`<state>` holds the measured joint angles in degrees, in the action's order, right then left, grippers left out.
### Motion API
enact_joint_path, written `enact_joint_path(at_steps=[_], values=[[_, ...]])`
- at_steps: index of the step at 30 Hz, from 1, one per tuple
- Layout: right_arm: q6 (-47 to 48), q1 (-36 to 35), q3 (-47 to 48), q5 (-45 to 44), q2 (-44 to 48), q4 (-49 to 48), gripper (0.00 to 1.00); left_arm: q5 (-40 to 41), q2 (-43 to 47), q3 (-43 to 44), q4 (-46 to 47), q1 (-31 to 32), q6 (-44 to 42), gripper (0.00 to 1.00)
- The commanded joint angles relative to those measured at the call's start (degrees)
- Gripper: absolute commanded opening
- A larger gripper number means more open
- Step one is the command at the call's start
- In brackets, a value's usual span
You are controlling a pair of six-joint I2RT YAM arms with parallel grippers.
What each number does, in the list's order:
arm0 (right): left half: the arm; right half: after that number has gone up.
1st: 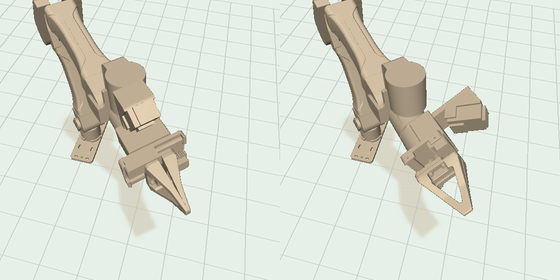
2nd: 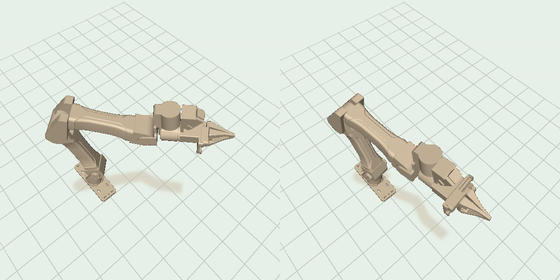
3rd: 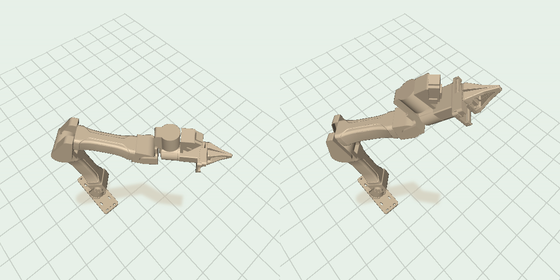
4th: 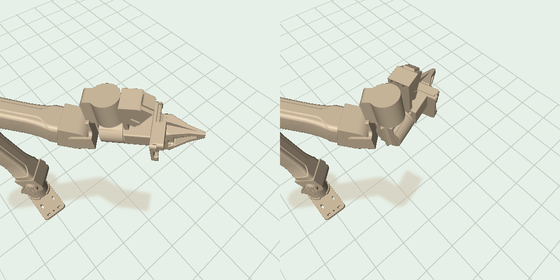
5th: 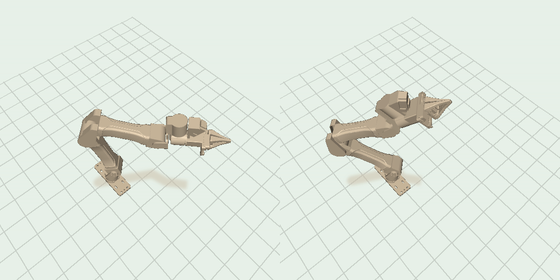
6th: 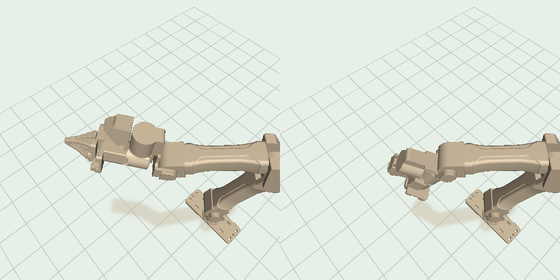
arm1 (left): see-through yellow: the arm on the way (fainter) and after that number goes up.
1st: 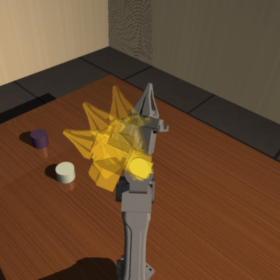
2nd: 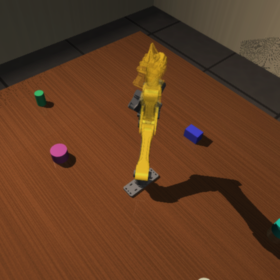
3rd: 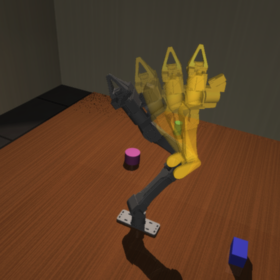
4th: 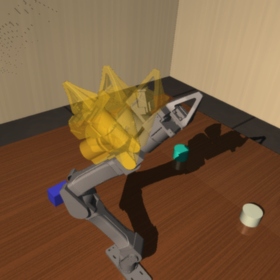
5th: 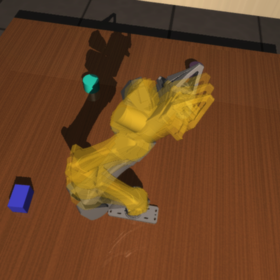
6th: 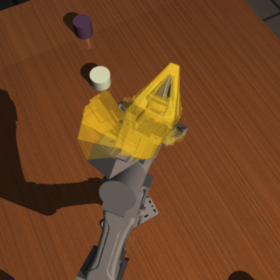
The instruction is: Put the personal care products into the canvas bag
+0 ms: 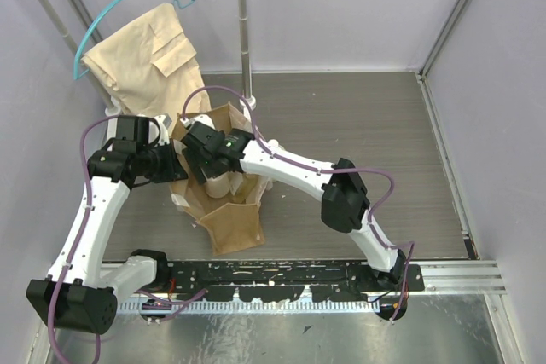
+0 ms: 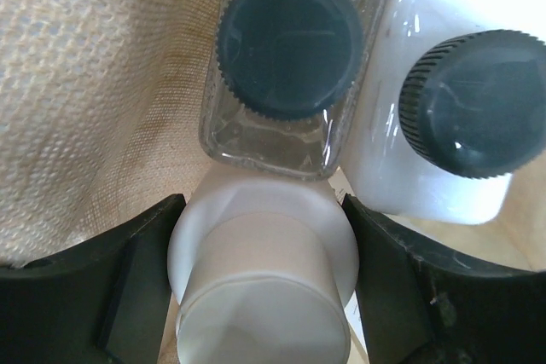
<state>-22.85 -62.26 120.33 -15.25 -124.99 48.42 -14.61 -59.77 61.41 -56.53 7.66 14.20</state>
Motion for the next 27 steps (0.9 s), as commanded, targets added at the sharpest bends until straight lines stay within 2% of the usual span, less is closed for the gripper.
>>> enact_joint_path(at_steps=[1,7,9,10,14,18,20,27], values=[[0.4,1.2,0.9,-3.4,-0.5,0.2,0.01,-0.2,0.4,1.3,-3.2,0.2,0.0,0.0],[-0.3,1.2,-0.8,-2.7,-1.5,0.6,0.01,-0.3,0.1,1.2,-3.0,0.1,0.0,0.0],[-0.3,1.1,-0.9,-2.7,-1.8,1.4,0.05,-0.3,0.0,1.2,-3.0,0.2,-0.1,0.0],[-0.3,1.1,-0.7,-2.6,-1.9,1.8,0.09,-0.3,0.1,1.2,-3.0,0.2,-0.1,0.0],[-0.4,1.1,-0.6,-2.1,-0.7,2.7,0.47,-0.3,-0.1,1.2,-2.9,0.2,-0.2,0.0],[-0.4,1.2,-0.5,-1.8,1.3,2.6,0.77,-0.3,-0.2,1.2,-3.0,0.2,-0.3,0.0],[-0.1,1.2,0.0,-1.5,2.5,2.6,0.83,-0.3,-0.2,1.2,-2.9,0.2,-0.3,0.0],[0.9,1.1,0.9,-1.1,8.5,3.6,0.94,-0.2,-0.4,1.1,-2.7,0.2,-0.1,0.0]])
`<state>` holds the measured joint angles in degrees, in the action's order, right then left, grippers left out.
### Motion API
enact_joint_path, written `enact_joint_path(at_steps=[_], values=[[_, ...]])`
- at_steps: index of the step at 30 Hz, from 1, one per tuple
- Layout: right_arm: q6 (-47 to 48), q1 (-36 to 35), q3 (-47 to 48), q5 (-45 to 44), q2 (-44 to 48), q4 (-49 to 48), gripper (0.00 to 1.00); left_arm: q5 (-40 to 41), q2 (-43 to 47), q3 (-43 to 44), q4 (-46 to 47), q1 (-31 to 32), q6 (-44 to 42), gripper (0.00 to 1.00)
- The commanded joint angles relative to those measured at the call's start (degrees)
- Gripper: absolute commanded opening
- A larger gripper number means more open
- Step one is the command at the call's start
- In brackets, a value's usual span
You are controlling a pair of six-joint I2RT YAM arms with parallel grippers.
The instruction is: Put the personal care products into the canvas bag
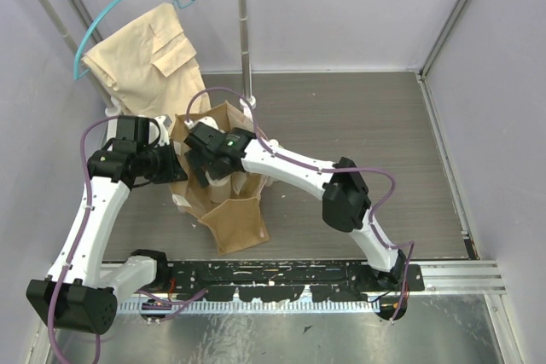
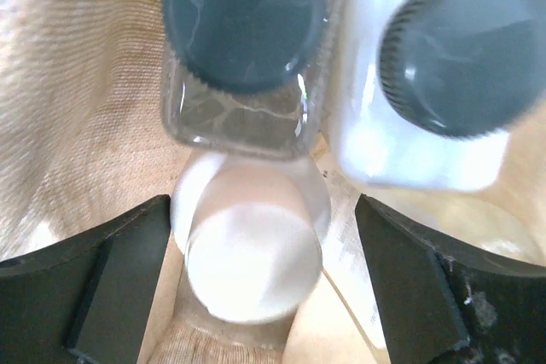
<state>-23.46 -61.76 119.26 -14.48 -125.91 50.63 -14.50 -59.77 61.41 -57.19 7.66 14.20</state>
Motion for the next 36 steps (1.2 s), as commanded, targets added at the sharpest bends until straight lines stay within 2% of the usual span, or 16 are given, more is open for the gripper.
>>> enact_joint_path(at_steps=[1,10,15,20,29,36], values=[[1.5,0.7,1.5,-2.1,10.6,1.4,0.94,-0.3,-0.5,1.0,-1.9,0.2,-0.1,0.0],[1.2,0.7,-5.0,-4.2,22.0,-0.7,0.97,-0.3,-1.0,0.6,-1.2,0.2,0.2,0.0],[0.5,1.1,-13.2,-5.1,32.3,-5.3,0.99,0.7,-1.4,0.9,-1.4,0.2,0.0,0.0],[-0.4,8.4,-19.0,-5.0,38.4,-3.5,0.99,3.5,-2.5,1.4,-2.6,0.1,-0.5,0.0],[0.6,20.8,-24.0,-3.1,38.5,-5.0,0.99,3.8,-2.5,1.7,-2.9,0.1,-0.3,0.0],[1.7,22.4,-23.2,1.2,32.1,-6.9,0.99,4.3,-2.1,1.8,-3.6,0.1,-0.7,0.0]])
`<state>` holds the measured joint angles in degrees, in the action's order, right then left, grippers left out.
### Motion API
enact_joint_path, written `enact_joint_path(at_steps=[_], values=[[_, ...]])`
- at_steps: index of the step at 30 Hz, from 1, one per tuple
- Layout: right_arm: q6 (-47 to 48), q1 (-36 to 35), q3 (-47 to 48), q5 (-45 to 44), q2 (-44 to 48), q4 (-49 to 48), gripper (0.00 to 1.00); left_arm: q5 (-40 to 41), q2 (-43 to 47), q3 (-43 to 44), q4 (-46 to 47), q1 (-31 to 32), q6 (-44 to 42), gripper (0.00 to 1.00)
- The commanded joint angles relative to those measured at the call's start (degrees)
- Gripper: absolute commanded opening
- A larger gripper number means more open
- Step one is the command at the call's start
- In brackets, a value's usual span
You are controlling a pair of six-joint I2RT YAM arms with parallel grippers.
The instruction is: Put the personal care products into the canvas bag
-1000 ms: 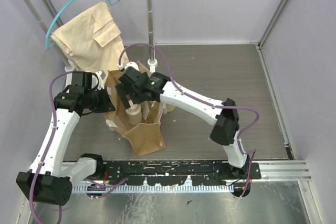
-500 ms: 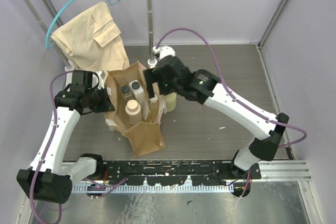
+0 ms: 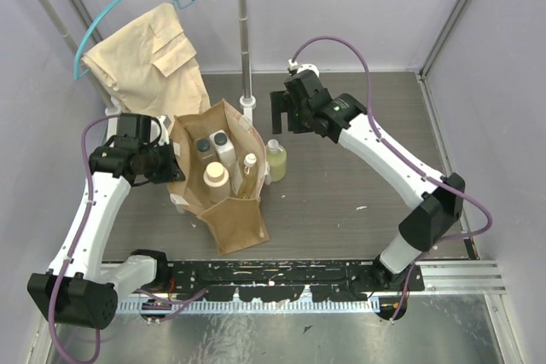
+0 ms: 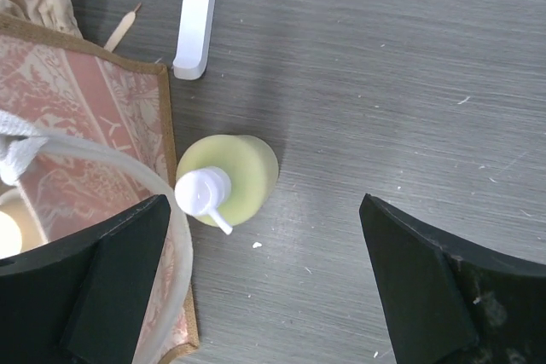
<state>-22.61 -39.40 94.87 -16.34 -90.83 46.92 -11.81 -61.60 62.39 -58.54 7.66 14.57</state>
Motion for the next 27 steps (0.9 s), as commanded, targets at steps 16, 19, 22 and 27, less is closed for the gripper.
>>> enact_joint_path(at_steps=[16,19,22,27], values=[[-0.2,-0.6,1.4,8.1,-12.3,-4.5,0.97,1.4,-1.0,0.8,-1.6,0.1,-1.7,0.0],[-0.2,-1.3,2.1,7.7,-14.4,-3.9,0.97,1.3,-1.1,0.8,-1.5,0.1,-1.9,0.0],[-0.3,-1.8,3.0,6.7,-16.2,-3.0,0.97,1.3,-1.0,0.8,-1.5,0.1,-2.0,0.0],[-0.7,-2.4,3.3,6.8,-17.8,-2.9,0.97,0.9,-1.0,0.7,-1.2,0.1,-2.1,0.0]])
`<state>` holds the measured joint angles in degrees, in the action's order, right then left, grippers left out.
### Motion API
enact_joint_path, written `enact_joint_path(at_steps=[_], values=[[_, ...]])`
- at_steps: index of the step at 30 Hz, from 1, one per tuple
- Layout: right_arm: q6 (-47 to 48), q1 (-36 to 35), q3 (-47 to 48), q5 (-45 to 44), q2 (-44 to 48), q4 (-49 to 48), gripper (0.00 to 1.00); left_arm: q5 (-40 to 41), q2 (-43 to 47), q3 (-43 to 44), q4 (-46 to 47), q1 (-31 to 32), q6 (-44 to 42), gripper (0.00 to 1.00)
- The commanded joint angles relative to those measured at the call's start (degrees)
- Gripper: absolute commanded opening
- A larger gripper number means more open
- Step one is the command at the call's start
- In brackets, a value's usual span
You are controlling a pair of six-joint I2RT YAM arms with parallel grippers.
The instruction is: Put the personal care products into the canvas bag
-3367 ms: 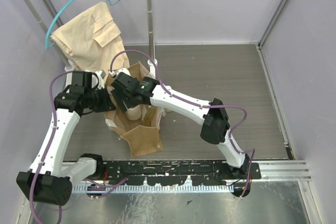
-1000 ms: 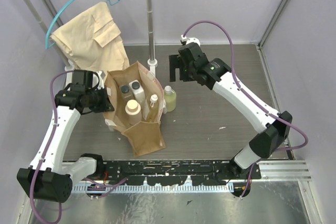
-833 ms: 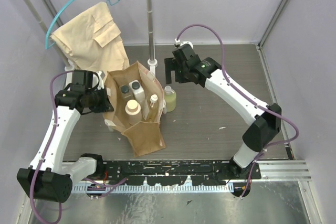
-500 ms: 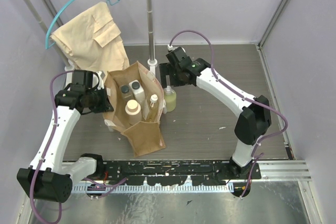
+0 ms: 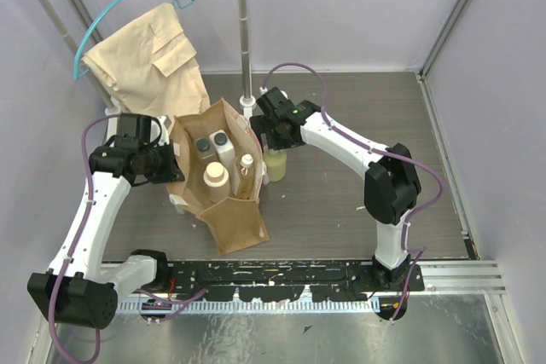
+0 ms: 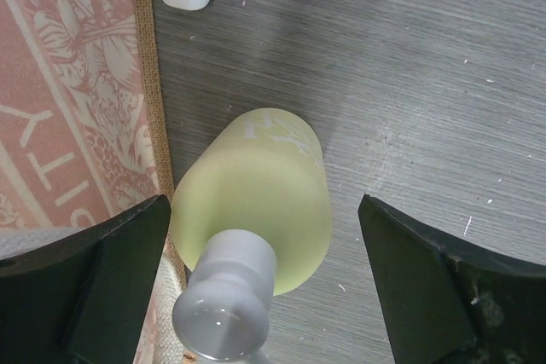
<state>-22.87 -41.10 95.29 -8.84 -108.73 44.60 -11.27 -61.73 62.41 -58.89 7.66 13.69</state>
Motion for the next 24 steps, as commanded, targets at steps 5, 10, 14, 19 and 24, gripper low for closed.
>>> enact_joint_path(at_steps=[5,10,14,19,24], values=[[-0.9,-1.4,2.5,-1.3,-0.9,0.1,0.97,-0.2,-0.9,0.5,-0.6,0.1,-1.0,0.0],[-1.1,-2.1,1.6,-2.1,-2.0,0.5,0.94,-0.6,-0.9,0.4,-0.4,0.1,-1.0,0.0],[-1.1,-2.6,1.8,-3.1,-3.4,1.2,0.92,-0.9,-1.0,0.3,-0.2,0.1,-0.8,0.0],[-0.7,-2.7,2.3,-3.2,-4.3,1.7,0.77,-0.9,-0.9,0.2,-0.3,0.1,-0.8,0.0],[-0.4,-2.8,2.2,-3.1,-4.2,1.9,0.48,-0.8,-1.0,0.2,-0.2,0.1,-0.8,0.0]])
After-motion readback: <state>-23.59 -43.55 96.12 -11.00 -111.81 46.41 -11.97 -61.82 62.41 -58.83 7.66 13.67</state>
